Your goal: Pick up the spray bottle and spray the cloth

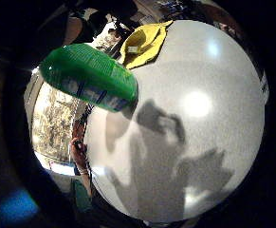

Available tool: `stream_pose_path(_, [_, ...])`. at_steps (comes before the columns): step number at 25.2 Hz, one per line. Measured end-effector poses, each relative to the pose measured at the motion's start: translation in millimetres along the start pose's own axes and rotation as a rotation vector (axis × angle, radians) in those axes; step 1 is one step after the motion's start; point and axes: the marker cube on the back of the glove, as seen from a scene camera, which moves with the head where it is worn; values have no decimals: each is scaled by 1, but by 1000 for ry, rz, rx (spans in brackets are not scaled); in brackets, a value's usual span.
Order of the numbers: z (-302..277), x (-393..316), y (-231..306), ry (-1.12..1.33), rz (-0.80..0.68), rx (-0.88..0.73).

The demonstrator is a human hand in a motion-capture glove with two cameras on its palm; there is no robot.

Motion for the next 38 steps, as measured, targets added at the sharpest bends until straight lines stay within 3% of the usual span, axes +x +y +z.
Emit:
stream_pose_path(13, [22,10,-24,4,40,-41])
stream_pose_path(28, [10,2,-21,37,-69,158])
stream_pose_path(38, [10,0,-17,-33,-79,153])
